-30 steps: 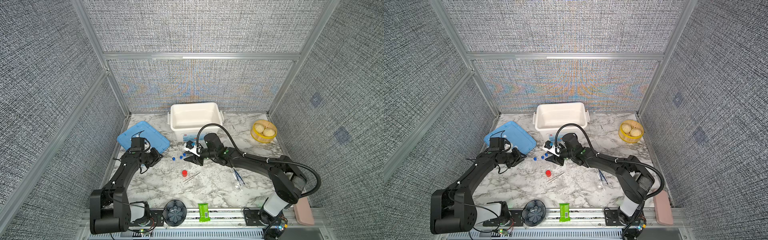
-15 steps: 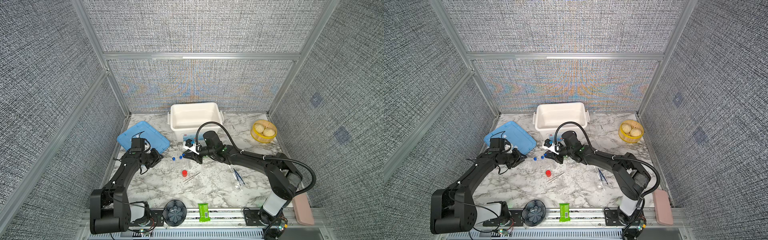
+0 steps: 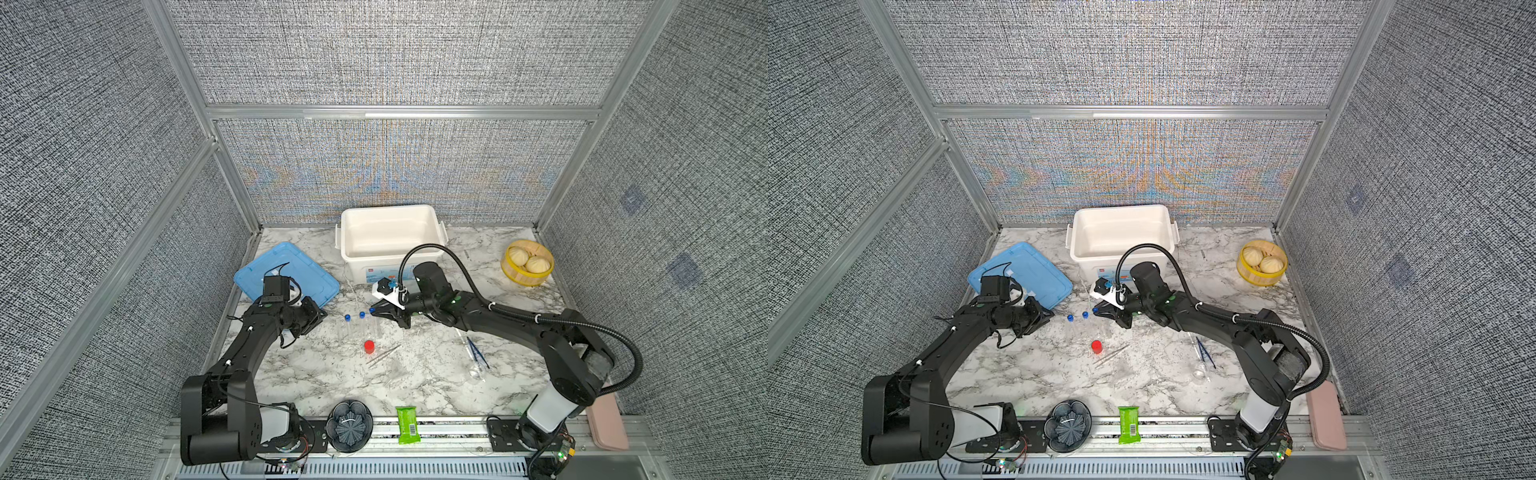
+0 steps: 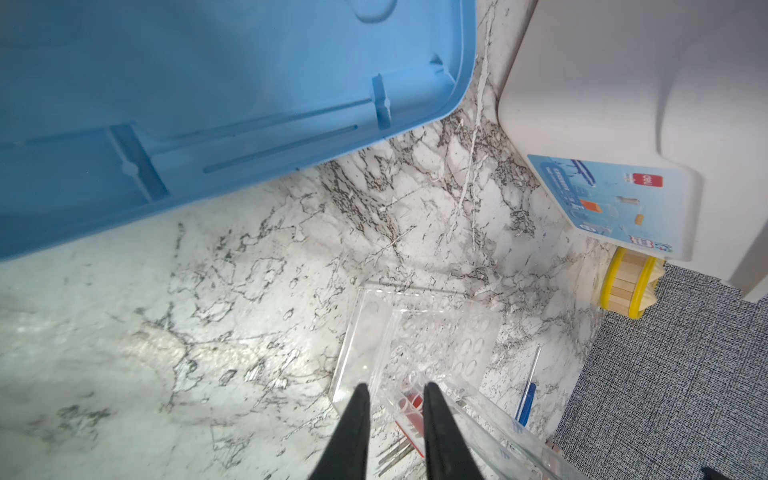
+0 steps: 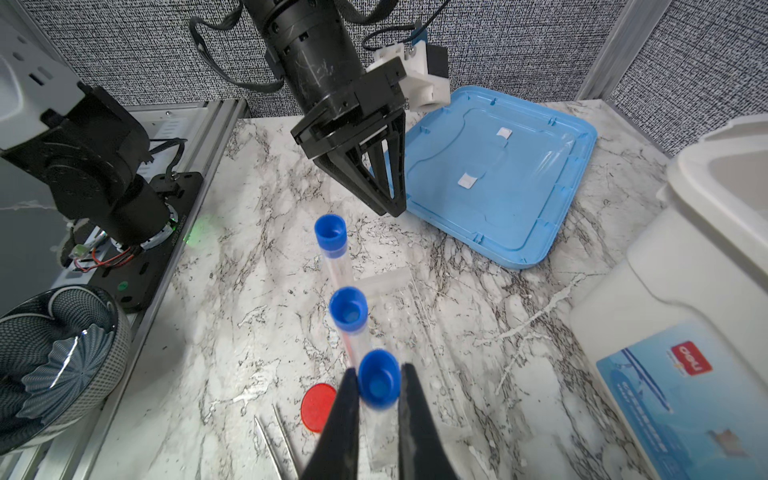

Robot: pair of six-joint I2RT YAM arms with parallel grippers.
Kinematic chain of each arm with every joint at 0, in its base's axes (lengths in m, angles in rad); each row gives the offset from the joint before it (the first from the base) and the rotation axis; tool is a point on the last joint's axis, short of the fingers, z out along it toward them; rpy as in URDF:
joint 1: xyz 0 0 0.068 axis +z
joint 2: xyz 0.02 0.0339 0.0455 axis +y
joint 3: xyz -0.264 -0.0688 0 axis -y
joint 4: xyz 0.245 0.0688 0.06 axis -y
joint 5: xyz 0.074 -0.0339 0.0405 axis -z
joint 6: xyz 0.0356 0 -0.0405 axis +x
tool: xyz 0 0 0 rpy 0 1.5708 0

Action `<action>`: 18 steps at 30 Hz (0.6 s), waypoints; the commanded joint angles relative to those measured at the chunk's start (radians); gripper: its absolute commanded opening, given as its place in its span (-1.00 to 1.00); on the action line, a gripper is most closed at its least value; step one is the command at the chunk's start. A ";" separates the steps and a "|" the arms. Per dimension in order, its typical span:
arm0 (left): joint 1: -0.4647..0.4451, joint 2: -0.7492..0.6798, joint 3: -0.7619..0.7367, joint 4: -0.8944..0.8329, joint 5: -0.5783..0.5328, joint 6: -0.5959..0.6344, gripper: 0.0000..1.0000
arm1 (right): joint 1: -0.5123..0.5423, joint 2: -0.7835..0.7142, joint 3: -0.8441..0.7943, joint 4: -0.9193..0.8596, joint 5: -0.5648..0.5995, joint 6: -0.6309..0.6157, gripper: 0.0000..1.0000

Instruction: Organize the chemistry lab equipment

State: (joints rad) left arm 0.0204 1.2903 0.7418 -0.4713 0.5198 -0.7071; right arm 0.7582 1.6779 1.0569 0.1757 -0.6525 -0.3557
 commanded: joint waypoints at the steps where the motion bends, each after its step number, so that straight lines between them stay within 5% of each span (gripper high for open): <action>1: 0.001 0.001 0.000 0.014 -0.001 0.006 -0.49 | -0.006 -0.005 -0.016 0.032 -0.002 0.017 -0.75; 18: 0.001 0.020 0.006 0.025 0.012 0.005 -0.49 | -0.006 -0.030 -0.053 0.061 0.004 0.026 -0.61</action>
State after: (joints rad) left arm 0.0204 1.3113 0.7422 -0.4644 0.5236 -0.7074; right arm 0.7528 1.6547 1.0050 0.2325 -0.6510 -0.3290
